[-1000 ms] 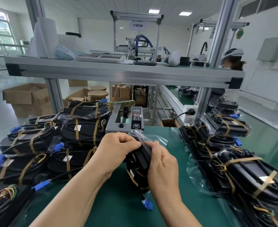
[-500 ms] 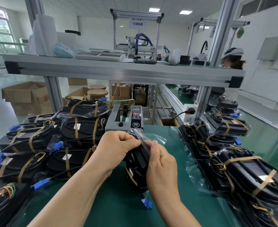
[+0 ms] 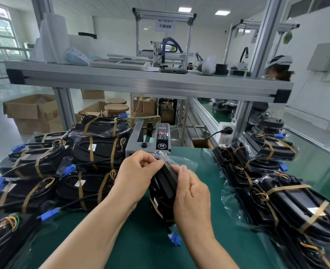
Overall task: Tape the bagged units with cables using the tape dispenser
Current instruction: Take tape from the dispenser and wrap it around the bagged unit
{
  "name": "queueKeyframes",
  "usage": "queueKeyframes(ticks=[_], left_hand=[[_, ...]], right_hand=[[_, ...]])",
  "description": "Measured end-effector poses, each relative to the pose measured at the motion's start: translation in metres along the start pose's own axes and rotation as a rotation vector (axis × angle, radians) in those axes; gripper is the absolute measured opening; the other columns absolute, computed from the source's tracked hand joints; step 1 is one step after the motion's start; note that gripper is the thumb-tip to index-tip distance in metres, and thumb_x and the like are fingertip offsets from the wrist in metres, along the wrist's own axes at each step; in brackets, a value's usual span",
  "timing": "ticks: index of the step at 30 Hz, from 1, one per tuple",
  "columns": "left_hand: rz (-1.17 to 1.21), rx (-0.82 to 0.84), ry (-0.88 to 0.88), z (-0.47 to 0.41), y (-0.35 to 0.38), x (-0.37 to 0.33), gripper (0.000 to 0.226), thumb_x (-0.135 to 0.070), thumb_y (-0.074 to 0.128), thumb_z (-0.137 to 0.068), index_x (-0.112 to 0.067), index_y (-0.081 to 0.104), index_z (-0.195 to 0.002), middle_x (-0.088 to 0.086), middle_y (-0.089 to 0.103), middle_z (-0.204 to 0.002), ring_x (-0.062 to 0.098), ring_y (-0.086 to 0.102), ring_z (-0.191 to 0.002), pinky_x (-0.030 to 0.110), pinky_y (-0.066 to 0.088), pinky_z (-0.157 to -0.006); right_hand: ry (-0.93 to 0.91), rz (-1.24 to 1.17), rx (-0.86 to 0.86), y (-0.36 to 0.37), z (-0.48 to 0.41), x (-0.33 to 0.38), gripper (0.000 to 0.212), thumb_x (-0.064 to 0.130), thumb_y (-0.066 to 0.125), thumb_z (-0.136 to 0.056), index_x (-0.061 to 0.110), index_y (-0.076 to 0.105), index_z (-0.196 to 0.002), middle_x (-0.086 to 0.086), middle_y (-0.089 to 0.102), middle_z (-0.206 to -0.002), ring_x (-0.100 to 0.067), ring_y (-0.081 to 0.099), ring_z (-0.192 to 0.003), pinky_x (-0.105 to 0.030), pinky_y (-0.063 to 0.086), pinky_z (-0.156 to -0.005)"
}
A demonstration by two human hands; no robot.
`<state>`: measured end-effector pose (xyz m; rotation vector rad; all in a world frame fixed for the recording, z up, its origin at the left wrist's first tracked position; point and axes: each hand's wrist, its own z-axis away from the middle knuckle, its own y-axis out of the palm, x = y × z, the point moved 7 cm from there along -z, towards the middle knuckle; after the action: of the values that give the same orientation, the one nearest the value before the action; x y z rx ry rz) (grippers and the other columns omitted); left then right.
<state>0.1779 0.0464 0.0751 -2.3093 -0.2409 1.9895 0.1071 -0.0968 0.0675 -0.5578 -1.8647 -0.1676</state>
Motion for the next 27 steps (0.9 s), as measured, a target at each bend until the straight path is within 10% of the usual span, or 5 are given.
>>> queueKeyframes(ticks=[8,15,19,22,27], left_hand=[[-0.133,0.133,0.030,0.000,0.000,-0.004,0.036,-0.031,0.091,-0.064,-0.022,0.065,-0.087,-0.005,0.052,-0.073,0.005,0.050,-0.061,0.023,0.049,-0.059],[-0.057,0.036,0.051,-0.008,-0.007,-0.005,0.022,-0.021,0.090,-0.067,-0.019,0.068,-0.066,-0.010,0.057,-0.052,0.007,0.051,-0.050,0.030,0.046,-0.059],[-0.069,-0.049,0.092,-0.003,-0.014,0.005,0.032,-0.034,0.087,-0.071,-0.030,0.064,-0.093,-0.008,0.062,-0.082,0.007,0.056,-0.069,0.021,0.047,-0.062],[0.052,0.223,-0.027,0.007,-0.003,0.027,0.081,-0.058,0.083,-0.065,-0.028,0.051,-0.133,-0.009,0.060,-0.120,0.004,0.058,-0.110,0.015,0.047,-0.086],[0.052,0.449,-0.023,0.018,0.004,0.025,0.079,-0.054,0.082,-0.054,-0.029,0.061,-0.127,-0.008,0.071,-0.120,0.007,0.065,-0.113,0.034,0.048,-0.105]], right_hand=[[-0.002,-0.073,-0.026,-0.005,-0.001,-0.002,0.035,0.032,0.040,-0.105,0.038,0.071,-0.091,0.018,0.074,-0.083,-0.002,0.068,-0.082,-0.027,0.055,-0.076],[0.007,-0.125,0.006,-0.011,-0.005,-0.013,0.037,0.026,0.041,-0.107,0.029,0.076,-0.096,0.014,0.077,-0.091,-0.005,0.072,-0.090,-0.030,0.056,-0.083],[0.045,-0.165,-0.019,-0.019,-0.005,-0.025,0.042,0.027,0.040,-0.107,0.033,0.077,-0.088,0.014,0.077,-0.087,-0.002,0.071,-0.085,-0.014,0.052,-0.072],[0.083,-0.266,-0.051,-0.024,0.001,-0.037,0.042,0.029,0.039,-0.107,0.040,0.077,-0.093,0.014,0.077,-0.091,0.000,0.071,-0.086,-0.008,0.050,-0.070],[0.086,-0.445,0.050,-0.015,0.013,-0.054,0.039,0.055,0.047,-0.096,0.030,0.076,-0.107,-0.002,0.076,-0.110,-0.020,0.070,-0.108,-0.031,0.055,-0.090]])
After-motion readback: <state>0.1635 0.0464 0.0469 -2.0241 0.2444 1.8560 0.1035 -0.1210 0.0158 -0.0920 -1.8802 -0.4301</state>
